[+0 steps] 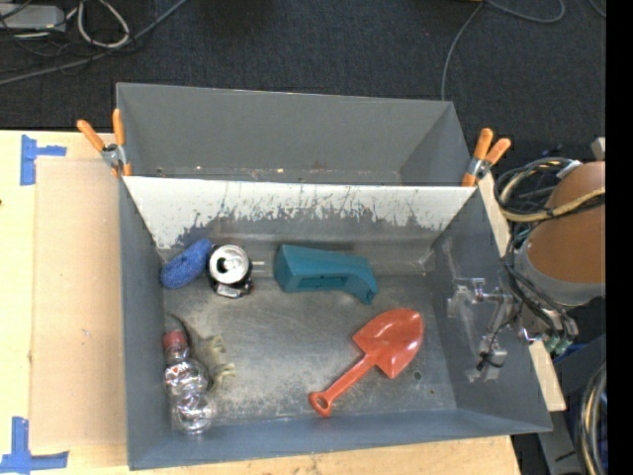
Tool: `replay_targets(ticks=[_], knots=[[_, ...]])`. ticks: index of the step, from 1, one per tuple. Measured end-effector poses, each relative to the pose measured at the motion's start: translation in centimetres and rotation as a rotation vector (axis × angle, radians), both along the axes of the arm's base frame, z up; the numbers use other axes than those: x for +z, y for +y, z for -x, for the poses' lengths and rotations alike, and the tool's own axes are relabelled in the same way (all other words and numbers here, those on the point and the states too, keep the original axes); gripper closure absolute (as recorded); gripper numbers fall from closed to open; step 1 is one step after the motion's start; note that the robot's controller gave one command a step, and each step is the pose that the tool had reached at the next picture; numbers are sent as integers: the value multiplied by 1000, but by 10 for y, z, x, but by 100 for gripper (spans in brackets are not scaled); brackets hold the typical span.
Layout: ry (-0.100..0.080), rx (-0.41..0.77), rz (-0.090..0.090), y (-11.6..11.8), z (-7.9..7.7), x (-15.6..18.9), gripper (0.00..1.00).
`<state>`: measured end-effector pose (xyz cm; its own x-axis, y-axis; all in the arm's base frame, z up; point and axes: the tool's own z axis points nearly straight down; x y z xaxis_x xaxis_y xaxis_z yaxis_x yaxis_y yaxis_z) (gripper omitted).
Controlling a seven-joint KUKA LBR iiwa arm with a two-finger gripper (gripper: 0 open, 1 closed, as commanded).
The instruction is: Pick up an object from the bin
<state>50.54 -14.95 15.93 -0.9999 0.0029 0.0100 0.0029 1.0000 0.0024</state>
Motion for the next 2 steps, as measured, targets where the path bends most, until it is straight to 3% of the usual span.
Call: replay_targets(ticks=[1, 2], knots=[[-8, 5, 2, 1, -2, 4, 0], [-8, 68, 1, 32, -47, -86, 0]])
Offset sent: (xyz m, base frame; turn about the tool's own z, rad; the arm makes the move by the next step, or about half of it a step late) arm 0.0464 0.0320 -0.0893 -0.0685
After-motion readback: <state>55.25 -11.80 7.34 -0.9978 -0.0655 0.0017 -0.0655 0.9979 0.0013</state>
